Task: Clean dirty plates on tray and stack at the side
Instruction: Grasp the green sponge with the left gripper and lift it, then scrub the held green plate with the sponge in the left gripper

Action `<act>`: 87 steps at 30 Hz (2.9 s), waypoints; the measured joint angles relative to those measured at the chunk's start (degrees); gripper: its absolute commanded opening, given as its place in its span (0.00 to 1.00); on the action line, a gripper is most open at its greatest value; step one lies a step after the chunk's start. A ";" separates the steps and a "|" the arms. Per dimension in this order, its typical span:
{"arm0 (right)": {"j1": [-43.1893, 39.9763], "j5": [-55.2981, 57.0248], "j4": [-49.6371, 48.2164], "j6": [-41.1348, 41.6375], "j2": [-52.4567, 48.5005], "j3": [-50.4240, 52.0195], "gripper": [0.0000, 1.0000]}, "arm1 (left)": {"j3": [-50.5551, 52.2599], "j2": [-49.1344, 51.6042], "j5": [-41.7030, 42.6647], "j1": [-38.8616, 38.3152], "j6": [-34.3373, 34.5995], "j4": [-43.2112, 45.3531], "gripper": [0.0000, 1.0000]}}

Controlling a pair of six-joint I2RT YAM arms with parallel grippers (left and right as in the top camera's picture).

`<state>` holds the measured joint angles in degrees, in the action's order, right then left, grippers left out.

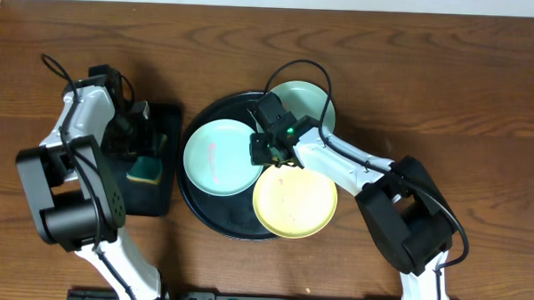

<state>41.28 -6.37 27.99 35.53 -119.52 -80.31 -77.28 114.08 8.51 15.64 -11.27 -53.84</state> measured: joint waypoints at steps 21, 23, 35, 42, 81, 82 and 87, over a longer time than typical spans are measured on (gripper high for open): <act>0.00 0.00 0.00 0.00 0.00 0.00 0.01 | -1.64 -13.64 1.95 -1.86 5.57 -2.91 0.08; 0.00 0.02 0.02 0.00 0.00 0.00 0.01 | -2.58 -16.33 3.06 -3.89 7.06 -2.97 0.07; 0.00 0.02 0.22 -0.02 0.00 0.00 0.01 | 6.99 -13.97 3.26 -18.71 23.17 6.03 0.07; 0.00 0.00 0.26 -0.02 0.00 0.00 0.01 | 12.44 -12.13 -1.18 -21.18 29.68 12.70 0.08; 0.00 0.76 0.42 -0.22 -0.02 -0.11 0.01 | 12.15 -7.98 15.82 -21.64 25.49 11.58 0.07; 0.00 0.76 0.42 -0.22 -0.02 -0.11 0.01 | 12.15 -7.78 17.35 -21.73 24.57 11.54 0.07; 0.00 0.76 0.42 -0.22 -0.02 -0.11 0.01 | 12.15 -7.45 22.51 -21.86 21.84 11.80 0.07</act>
<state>41.28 -5.61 28.40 35.31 -119.55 -80.42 -65.12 106.63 31.03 -6.22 10.57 -42.04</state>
